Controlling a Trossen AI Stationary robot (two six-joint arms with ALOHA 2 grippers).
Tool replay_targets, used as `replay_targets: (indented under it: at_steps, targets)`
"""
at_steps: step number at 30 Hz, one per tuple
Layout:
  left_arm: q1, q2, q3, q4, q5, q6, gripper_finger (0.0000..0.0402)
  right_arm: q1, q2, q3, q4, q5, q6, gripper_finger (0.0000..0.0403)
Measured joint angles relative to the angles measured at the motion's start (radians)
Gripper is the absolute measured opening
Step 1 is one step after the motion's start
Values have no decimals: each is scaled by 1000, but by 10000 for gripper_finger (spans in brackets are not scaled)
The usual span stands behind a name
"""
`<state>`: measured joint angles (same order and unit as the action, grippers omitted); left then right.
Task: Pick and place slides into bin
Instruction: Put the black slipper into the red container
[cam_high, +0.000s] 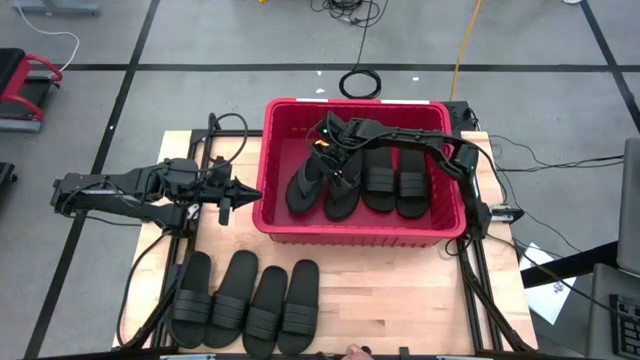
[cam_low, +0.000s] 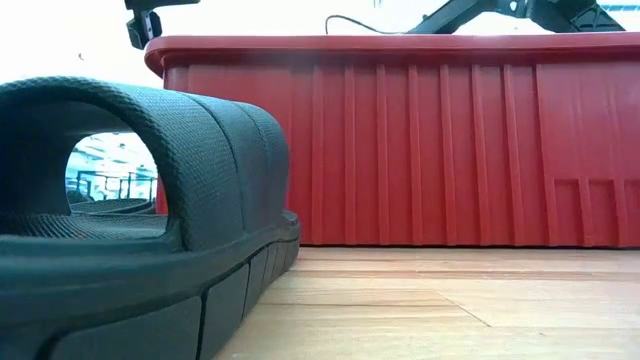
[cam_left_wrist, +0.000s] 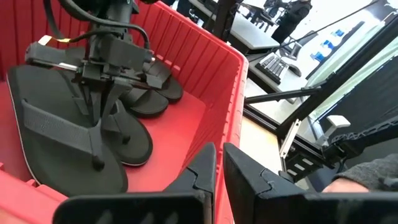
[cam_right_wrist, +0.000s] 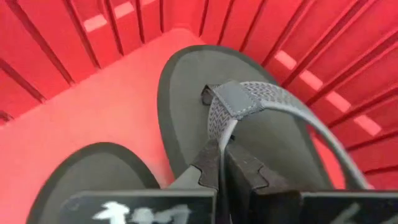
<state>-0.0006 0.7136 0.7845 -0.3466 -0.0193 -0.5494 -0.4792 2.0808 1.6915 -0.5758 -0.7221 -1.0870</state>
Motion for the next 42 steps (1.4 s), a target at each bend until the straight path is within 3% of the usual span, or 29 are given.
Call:
replay_targets:
  at_steps: [5, 10, 18, 25, 42]
  targets:
    - [0, 0, 0, 0, -1, 19, 26, 9, 0, 0, -34, 36, -23, 0]
    - [0, 0, 0, 0, -1, 21, 26, 25, 0, -3, -55, 167, -101, 0]
    - [0, 0, 0, 0, -2, 15, 26, 23, 0, -8, -78, 175, -218, 0]
    - [0, 0, 0, 0, -2, -12, 26, 23, 13, -8, -65, 172, -193, 6]
    - [0, 0, 0, 3, -1, -17, 26, 23, 12, -8, -3, 169, -174, 127]
